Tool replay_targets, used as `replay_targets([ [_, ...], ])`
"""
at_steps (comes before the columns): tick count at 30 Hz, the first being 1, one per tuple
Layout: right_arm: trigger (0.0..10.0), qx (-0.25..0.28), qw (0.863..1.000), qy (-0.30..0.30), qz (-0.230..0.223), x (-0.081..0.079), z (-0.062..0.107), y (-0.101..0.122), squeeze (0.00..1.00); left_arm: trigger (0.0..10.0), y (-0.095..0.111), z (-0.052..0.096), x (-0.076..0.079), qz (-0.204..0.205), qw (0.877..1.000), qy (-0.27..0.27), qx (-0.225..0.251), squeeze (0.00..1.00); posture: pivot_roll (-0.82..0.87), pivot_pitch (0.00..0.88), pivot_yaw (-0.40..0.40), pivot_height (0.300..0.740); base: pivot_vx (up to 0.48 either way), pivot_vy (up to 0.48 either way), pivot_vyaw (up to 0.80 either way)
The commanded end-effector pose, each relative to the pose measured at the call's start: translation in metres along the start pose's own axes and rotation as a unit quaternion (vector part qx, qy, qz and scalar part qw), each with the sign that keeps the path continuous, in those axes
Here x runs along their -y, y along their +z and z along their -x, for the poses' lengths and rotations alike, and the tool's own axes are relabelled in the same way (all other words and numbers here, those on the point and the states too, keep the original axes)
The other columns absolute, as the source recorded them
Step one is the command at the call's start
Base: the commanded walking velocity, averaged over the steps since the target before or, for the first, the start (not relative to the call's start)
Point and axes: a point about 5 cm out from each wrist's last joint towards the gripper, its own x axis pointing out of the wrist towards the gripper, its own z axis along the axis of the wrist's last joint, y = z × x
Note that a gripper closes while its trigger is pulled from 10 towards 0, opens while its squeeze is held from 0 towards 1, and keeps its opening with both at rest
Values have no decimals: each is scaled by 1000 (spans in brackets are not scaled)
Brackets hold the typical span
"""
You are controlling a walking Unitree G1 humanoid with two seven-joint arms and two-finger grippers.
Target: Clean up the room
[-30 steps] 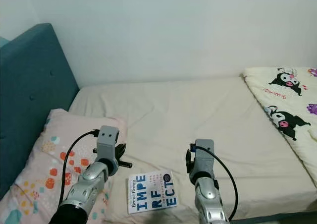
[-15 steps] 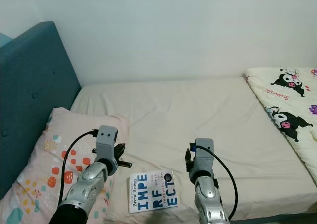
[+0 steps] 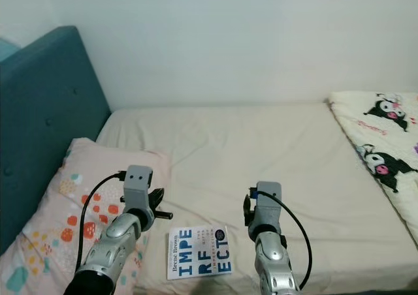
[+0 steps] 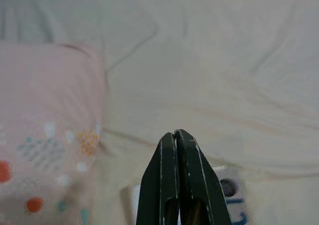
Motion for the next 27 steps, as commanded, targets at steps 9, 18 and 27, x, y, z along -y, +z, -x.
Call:
replay_targets([
  [9, 10000, -1, 1000, -6, -13, 1, 2, 1, 0, 10000, -3, 2, 3, -4, 1000, -6, -9, 0, -39, 0, 0, 740, 0, -480, 0],
  [18, 10000, -3, 1000, -6, -14, 3, 2, 1, 0, 10000, -4, 2, 2, -6, 1000, -2, -12, 0, -38, 0, -3, 740, 0, -480, 0],
  [27, 10000, 2, 1000, -18, -1, 7, 1, 4, 0, 10000, -4, 1, 4, -7, 1000, -5, -14, 0, -43, 0, 2, 740, 0, -480, 356],
])
